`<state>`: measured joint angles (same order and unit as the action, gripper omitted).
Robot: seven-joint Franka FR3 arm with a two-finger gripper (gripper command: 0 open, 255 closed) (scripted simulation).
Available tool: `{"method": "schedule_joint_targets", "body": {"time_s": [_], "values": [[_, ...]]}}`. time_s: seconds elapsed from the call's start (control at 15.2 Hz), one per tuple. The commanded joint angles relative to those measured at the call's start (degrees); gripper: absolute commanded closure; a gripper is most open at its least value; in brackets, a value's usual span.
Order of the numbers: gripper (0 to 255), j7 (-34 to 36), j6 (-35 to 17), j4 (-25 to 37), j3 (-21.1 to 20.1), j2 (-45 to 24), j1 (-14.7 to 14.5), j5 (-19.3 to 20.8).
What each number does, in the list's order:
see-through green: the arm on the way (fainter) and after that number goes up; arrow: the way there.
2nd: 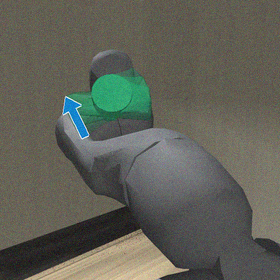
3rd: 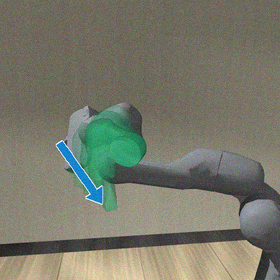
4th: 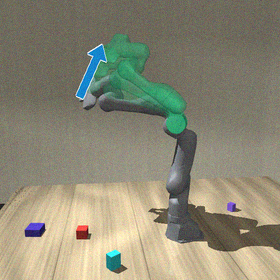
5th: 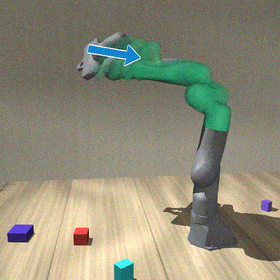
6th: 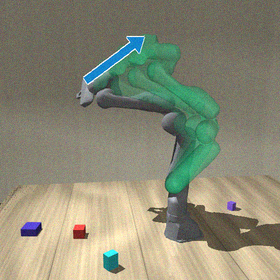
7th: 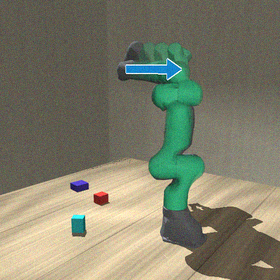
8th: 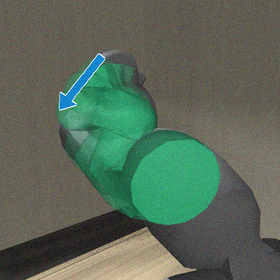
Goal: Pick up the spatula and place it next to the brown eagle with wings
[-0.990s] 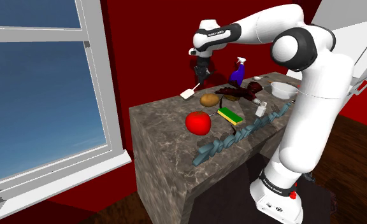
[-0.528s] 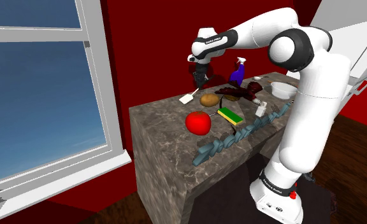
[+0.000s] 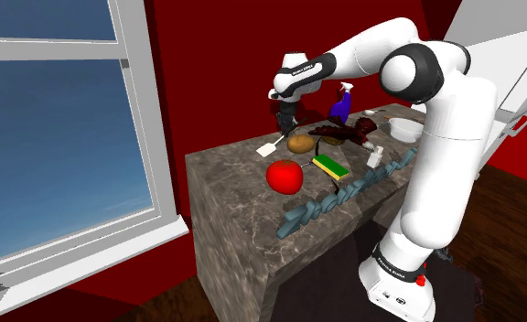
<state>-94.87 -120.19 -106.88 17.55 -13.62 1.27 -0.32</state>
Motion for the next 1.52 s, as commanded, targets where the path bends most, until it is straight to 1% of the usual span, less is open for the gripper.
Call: {"method": "schedule_joint_targets", "body": {"time_s": [0.0, 0.4, 0.92, 0.99, 1.19, 1.25, 1.32, 1.45], "values": [[255, -0.10, -1.44, -0.80, -0.05, -0.63, 0.08, -0.21], [255, -0.40, -5.86, -3.00, -0.31, -2.95, 0.32, -0.98], [255, -0.39, -5.86, -3.00, -0.36, -2.95, 0.37, -0.96], [0, -0.37, -5.86, -3.30, -0.32, -2.63, 0.34, -0.86], [0, -0.47, -5.84, -3.58, -0.23, -2.31, 0.40, -0.78], [0, -0.61, -6.36, -4.53, -0.13, -1.87, 0.47, -0.69], [0, -0.38, -5.86, -3.00, -0.38, -2.94, 0.38, -0.95], [0, 0.04, -2.50, -1.40, -0.24, -1.11, 0.09, -0.32]]}}
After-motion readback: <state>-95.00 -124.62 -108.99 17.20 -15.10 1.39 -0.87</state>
